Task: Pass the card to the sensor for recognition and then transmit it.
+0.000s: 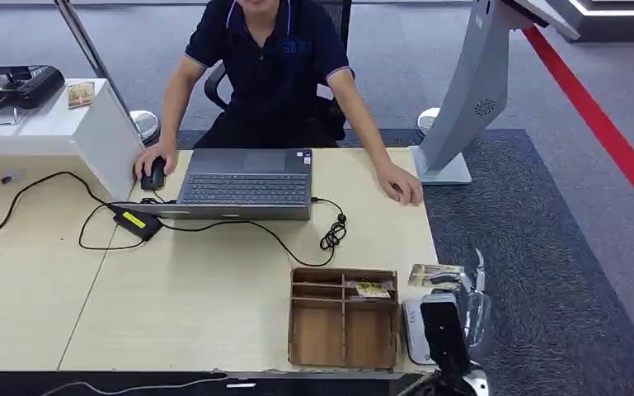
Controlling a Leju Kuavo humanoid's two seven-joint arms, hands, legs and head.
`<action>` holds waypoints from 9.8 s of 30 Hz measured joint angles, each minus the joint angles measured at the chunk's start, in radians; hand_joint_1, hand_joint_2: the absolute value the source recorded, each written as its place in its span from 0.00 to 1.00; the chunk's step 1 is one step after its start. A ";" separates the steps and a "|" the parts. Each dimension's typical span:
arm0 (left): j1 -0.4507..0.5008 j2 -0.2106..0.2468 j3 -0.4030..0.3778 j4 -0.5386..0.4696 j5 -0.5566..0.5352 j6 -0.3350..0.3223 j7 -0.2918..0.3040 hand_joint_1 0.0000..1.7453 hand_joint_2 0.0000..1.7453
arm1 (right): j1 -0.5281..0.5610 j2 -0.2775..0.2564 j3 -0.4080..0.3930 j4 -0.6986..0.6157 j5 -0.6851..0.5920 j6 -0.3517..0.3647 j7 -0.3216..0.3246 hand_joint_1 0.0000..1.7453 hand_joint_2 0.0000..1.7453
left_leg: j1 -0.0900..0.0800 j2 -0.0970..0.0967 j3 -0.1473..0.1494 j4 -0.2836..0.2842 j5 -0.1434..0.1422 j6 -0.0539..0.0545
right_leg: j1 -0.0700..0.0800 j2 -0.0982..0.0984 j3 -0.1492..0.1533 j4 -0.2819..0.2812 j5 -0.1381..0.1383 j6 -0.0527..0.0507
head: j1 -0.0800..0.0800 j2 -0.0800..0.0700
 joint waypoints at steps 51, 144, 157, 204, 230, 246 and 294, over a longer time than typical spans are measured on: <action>-0.002 0.000 -0.028 0.000 -0.035 -0.011 -0.005 0.00 0.00 | -0.176 0.061 0.254 -0.084 -0.034 0.003 0.067 0.00 1.00 | 0.000 0.000 -0.001 0.000 0.000 0.000 | 0.000 0.000 -0.001 0.000 0.000 0.000 | 0.000 0.000; -0.002 0.002 -0.026 0.000 -0.036 -0.017 -0.014 0.00 0.00 | -0.093 -0.107 0.348 0.074 0.424 0.002 0.244 0.00 1.00 | 0.000 0.000 -0.001 0.000 0.000 0.000 | 0.000 0.000 -0.002 0.000 0.000 0.000 | 0.000 0.000; -0.002 0.002 -0.026 0.000 -0.033 -0.016 -0.014 0.00 0.00 | -0.077 -0.071 0.224 0.125 0.415 0.001 0.224 0.00 1.00 | 0.000 0.000 -0.001 0.000 0.000 0.000 | 0.000 0.000 -0.002 0.000 0.000 0.000 | 0.000 0.000; -0.002 0.002 -0.026 0.000 -0.026 -0.014 -0.014 0.00 0.00 | -0.064 -0.023 0.159 0.185 0.410 0.001 0.185 0.00 1.00 | 0.000 0.000 -0.001 0.000 0.000 0.000 | 0.000 0.000 -0.002 0.000 0.000 0.000 | 0.000 0.000; -0.002 0.002 -0.026 0.000 -0.025 -0.013 -0.014 0.00 0.00 | -0.064 -0.015 0.156 0.196 0.407 0.001 0.171 0.19 1.00 | 0.000 0.000 -0.001 0.000 0.000 0.000 | 0.000 0.000 -0.002 0.000 0.000 0.000 | 0.000 0.000; -0.002 0.002 -0.026 0.000 -0.025 -0.013 -0.014 0.00 0.00 | -0.064 -0.015 0.155 0.198 0.403 0.001 0.170 0.21 1.00 | 0.000 0.000 -0.001 0.000 0.000 0.000 | 0.000 0.000 -0.002 0.000 0.000 0.000 | 0.000 0.000; -0.002 0.002 -0.026 0.000 -0.021 -0.011 -0.014 0.00 0.00 | -0.064 -0.010 0.155 0.207 0.391 0.001 0.170 0.45 1.00 | 0.000 0.000 -0.002 0.000 0.000 0.000 | 0.000 0.000 -0.002 0.000 0.000 0.000 | 0.000 0.000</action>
